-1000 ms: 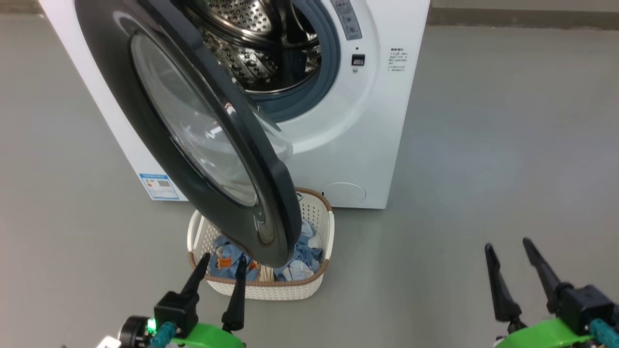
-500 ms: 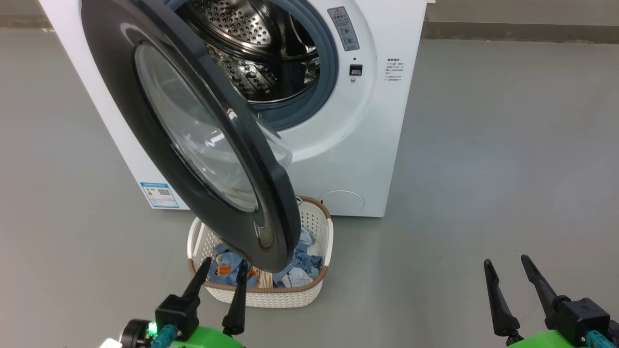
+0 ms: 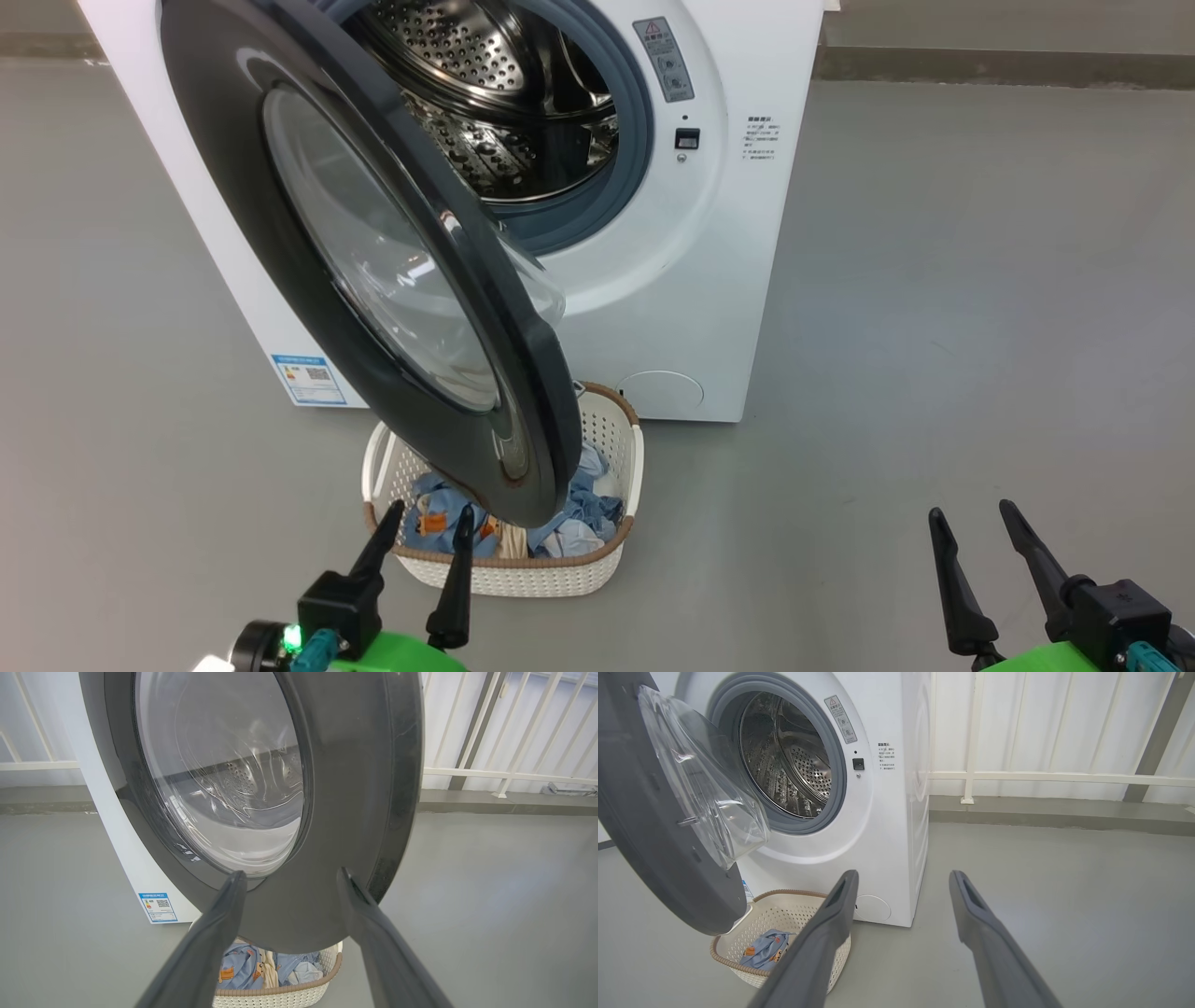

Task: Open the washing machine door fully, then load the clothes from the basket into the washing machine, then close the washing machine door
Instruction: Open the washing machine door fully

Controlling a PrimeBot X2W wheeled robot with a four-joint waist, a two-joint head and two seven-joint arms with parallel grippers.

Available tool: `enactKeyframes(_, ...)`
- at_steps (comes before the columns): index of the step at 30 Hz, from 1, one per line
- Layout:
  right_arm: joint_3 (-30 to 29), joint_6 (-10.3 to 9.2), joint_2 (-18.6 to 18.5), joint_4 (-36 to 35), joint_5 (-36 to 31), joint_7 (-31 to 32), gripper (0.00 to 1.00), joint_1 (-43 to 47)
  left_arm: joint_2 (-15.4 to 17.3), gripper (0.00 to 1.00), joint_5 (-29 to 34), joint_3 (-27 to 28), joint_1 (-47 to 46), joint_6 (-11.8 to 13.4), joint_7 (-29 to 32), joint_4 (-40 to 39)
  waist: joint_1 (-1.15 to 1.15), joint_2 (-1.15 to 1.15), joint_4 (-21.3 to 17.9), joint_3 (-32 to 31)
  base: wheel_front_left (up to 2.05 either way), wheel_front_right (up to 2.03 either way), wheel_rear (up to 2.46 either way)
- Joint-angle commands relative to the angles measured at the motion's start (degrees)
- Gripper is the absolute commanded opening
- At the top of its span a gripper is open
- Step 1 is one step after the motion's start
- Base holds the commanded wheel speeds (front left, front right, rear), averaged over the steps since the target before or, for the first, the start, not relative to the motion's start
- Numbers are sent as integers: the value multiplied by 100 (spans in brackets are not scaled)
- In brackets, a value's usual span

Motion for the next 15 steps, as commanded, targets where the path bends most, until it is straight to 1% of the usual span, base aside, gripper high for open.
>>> enactKeyframes(1,153,9,-42,-119,25,-8,100,-53,77,100,-44,195,-70,57,-47,-81,0,0,2,0,0,0,0)
enactKeyframes(2,155,9,-42,-116,27,-8,100,-56,77,47,-45,195,-73,63,-47,-71,0,0,4,1,0,0,0)
enactKeyframes(4,171,9,-42,-110,31,-6,100,-63,77,8,-41,195,-85,82,-47,-58,0,0,8,3,0,0,0)
enactKeyframes(5,183,9,-42,-108,35,-6,100,-68,77,0,-40,196,-92,94,-47,-56,0,0,13,6,0,0,0)
enactKeyframes(9,221,9,-42,-93,43,-3,100,-79,77,0,-40,207,-110,133,-47,-73,0,0,28,19,0,0,0)
enactKeyframes(15,235,9,-42,-80,66,2,100,-83,77,0,-41,225,-129,127,-47,-88,0,0,42,39,0,0,0)
